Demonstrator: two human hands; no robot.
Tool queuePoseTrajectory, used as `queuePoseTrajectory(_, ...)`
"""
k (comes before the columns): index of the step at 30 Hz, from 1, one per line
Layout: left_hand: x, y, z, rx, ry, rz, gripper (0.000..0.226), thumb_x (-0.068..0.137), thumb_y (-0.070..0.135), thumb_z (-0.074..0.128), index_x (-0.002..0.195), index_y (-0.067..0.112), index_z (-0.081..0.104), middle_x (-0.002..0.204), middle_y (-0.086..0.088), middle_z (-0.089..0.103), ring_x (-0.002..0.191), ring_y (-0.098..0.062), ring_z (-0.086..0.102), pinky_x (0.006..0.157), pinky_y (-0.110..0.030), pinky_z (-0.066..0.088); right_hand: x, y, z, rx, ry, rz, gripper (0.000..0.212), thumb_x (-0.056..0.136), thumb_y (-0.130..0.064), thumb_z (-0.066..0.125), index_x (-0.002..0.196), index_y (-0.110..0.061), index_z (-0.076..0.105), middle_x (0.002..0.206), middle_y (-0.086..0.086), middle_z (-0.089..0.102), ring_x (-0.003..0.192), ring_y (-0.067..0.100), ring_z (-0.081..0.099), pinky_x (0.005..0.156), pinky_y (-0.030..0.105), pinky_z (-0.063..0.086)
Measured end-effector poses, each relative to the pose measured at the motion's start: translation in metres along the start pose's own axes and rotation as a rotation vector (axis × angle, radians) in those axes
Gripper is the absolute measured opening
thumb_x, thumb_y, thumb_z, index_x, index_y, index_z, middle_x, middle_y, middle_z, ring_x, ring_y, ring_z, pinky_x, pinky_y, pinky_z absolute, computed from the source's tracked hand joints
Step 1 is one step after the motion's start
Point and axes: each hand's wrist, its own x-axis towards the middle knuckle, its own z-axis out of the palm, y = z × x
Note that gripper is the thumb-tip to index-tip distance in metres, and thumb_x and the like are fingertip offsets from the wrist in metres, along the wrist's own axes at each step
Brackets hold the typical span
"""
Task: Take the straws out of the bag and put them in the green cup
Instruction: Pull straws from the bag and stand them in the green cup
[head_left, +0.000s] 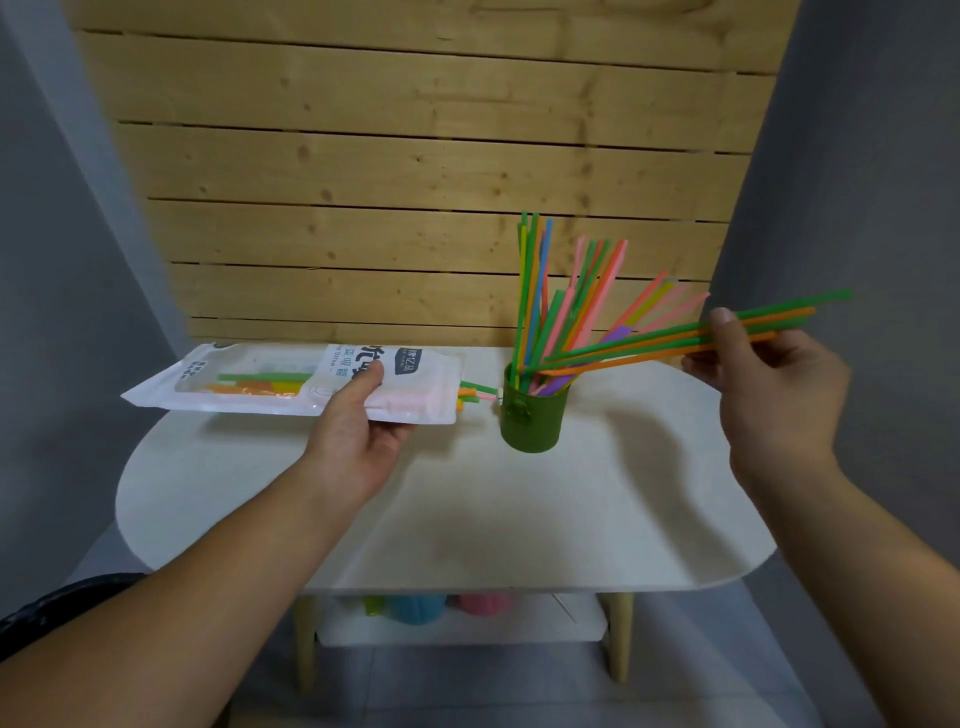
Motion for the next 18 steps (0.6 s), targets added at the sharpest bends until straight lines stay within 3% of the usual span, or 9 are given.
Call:
queuePoseTrajectory(6, -0.002, -0.002, 0.001, 0.018, -0.013, -0.004, 0.034, 0.092, 0.009, 0.069, 0.124, 0.017, 0.059, 0.113, -0.009, 0.077, 0.101, -0.024, 0.075, 0.085, -0.046, 0.061, 0.001, 0.002, 0.009, -0.119, -0.086, -0.080, 0.015, 0.092, -0.029, 0.069, 0.079, -0.021, 0.070, 0.076, 0.004, 0.073, 0.069, 0.017, 0.074, 0.070, 0.029, 0.061)
queuePoseTrajectory(10, -0.001, 0.000, -0.001, 0.032, -0.017, -0.003, 0.037, 0.092, 0.009, 0.070, 0.127, 0.016, 0.060, 0.111, -0.007, 0.078, 0.097, -0.022, 0.077, 0.073, -0.042, 0.064, 0.006, 0.008, 0.026, -0.177, -0.151, -0.104, 0.013, 0.092, -0.027, 0.069, 0.083, -0.018, 0.070, 0.079, 0.004, 0.074, 0.070, 0.017, 0.074, 0.069, 0.036, 0.063)
queuePoseTrajectory(16, 0.000, 0.003, -0.003, 0.056, -0.019, 0.003, 0.035, 0.093, 0.010, 0.069, 0.127, 0.015, 0.060, 0.108, -0.007, 0.079, 0.092, -0.021, 0.078, 0.067, -0.040, 0.064, 0.005, 0.018, 0.058, -0.257, -0.216, -0.134, 0.018, 0.090, -0.026, 0.070, 0.073, -0.023, 0.068, 0.071, -0.001, 0.070, 0.067, 0.018, 0.068, 0.070, 0.045, 0.060)
queuePoseTrajectory(18, 0.000, 0.004, -0.004, 0.066, -0.025, 0.007, 0.036, 0.093, 0.010, 0.069, 0.128, 0.015, 0.060, 0.105, -0.007, 0.079, 0.089, -0.021, 0.078, 0.066, -0.039, 0.064, 0.005, 0.024, 0.065, -0.280, -0.230, -0.133, 0.015, 0.090, -0.026, 0.070, 0.078, -0.016, 0.070, 0.076, 0.005, 0.072, 0.072, 0.024, 0.069, 0.071, 0.047, 0.060)
